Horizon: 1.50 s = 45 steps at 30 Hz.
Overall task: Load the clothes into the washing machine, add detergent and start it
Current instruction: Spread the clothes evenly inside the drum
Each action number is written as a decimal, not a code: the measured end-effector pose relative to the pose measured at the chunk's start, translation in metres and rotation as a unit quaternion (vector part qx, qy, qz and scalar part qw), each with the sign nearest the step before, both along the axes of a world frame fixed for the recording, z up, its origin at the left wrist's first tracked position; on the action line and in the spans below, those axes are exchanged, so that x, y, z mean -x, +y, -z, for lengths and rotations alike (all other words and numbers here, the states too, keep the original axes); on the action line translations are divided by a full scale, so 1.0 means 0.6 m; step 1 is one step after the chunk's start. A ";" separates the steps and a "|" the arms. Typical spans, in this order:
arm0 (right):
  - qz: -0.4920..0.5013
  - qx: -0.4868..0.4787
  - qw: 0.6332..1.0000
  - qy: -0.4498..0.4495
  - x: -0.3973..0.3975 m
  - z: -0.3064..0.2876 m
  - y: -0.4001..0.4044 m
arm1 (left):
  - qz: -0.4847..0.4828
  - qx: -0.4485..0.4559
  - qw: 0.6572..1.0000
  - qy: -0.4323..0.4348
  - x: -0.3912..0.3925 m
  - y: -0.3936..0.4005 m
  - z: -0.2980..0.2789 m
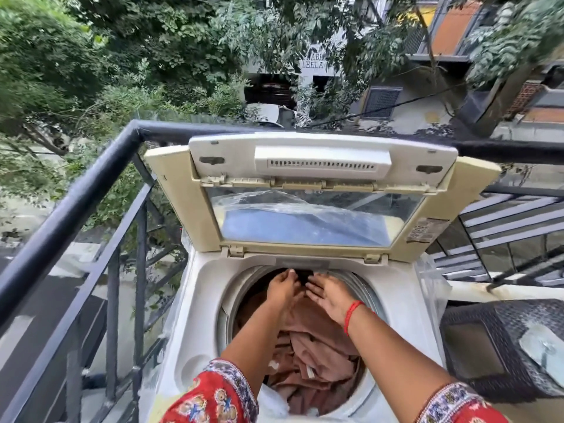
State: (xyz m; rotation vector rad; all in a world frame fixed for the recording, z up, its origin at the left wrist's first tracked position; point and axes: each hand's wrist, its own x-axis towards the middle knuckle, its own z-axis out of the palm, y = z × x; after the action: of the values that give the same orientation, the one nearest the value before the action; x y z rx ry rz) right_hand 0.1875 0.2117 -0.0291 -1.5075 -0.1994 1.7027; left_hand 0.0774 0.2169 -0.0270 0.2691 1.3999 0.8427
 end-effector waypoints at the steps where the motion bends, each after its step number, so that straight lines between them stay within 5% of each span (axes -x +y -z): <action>1: 0.042 0.017 0.998 0.040 0.004 0.003 0.013 | -0.027 0.008 0.999 -0.030 -0.004 0.011 0.001; 10: 0.201 0.059 0.965 0.160 0.017 0.023 0.044 | -0.135 0.026 0.978 -0.157 -0.014 0.043 0.029; 31: 0.171 0.085 0.964 0.183 -0.001 0.038 -0.057 | -0.122 0.063 0.962 -0.237 0.034 -0.067 0.063; 39: 0.054 0.066 0.993 0.082 -0.019 -0.006 -0.084 | 0.009 0.117 0.992 -0.053 0.022 -0.069 0.054; 45: 0.136 -0.059 0.988 0.037 -0.128 -0.077 -0.147 | 0.159 -0.027 0.987 0.022 -0.097 -0.083 -0.018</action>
State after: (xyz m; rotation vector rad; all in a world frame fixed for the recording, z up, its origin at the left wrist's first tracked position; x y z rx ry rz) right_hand 0.2645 0.1233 0.0174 -1.3177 -0.0507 1.5000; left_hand 0.1356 0.1672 -0.0164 0.5402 1.3318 0.6138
